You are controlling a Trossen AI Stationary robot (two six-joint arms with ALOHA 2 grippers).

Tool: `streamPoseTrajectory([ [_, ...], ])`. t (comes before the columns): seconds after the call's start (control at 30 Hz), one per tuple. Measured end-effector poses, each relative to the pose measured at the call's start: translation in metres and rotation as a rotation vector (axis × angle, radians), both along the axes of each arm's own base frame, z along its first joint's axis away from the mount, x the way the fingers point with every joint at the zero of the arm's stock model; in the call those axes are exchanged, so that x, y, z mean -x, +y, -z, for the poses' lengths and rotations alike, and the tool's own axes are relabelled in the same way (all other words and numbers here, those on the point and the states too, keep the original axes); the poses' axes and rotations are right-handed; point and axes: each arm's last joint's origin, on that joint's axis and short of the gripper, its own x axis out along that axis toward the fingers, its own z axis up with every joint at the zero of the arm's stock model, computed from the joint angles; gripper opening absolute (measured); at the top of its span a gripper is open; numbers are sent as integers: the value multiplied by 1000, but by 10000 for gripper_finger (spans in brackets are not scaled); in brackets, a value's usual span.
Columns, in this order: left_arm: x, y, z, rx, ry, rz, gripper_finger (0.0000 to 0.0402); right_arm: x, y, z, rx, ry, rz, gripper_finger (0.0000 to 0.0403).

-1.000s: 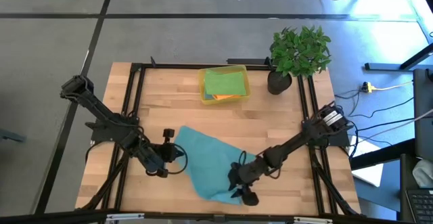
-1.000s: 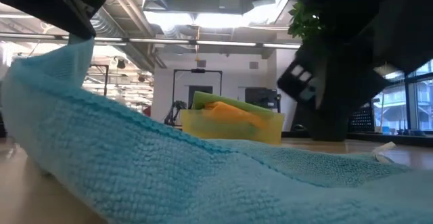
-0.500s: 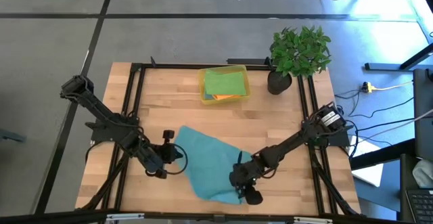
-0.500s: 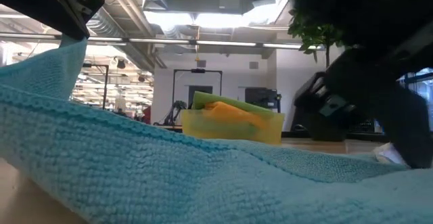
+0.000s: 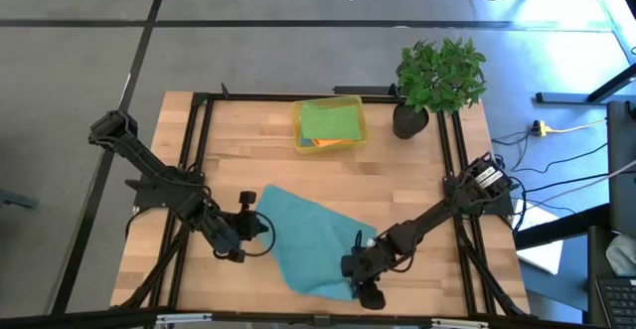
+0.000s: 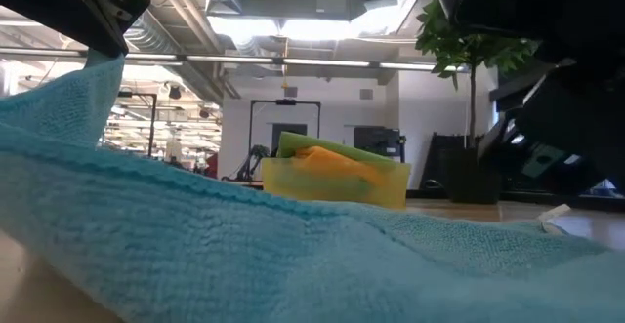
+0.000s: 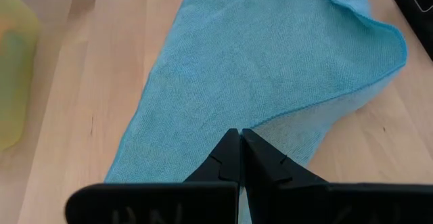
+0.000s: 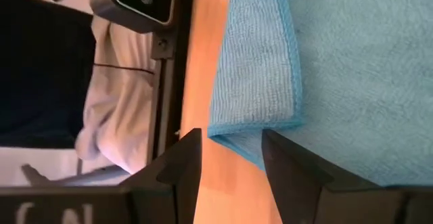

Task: Fold microfiber towels
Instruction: Fold the blue microfiber towel

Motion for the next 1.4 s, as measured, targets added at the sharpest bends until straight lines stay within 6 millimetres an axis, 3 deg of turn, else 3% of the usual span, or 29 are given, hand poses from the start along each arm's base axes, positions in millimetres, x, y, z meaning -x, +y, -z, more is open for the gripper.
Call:
streamPoseTrajectory([
  [0.9, 0, 0, 0, 1, -1, -1, 0, -2, 1, -1, -43, 37, 123, 156],
  [1.17, 0, 0, 0, 0, -1, -1, 0, -7, 8, 18, -119, 57, 85, 156],
  [1.4, 0, 0, 0, 1, -1, -1, 0, -8, 9, 18, -130, 45, 74, 147],
])
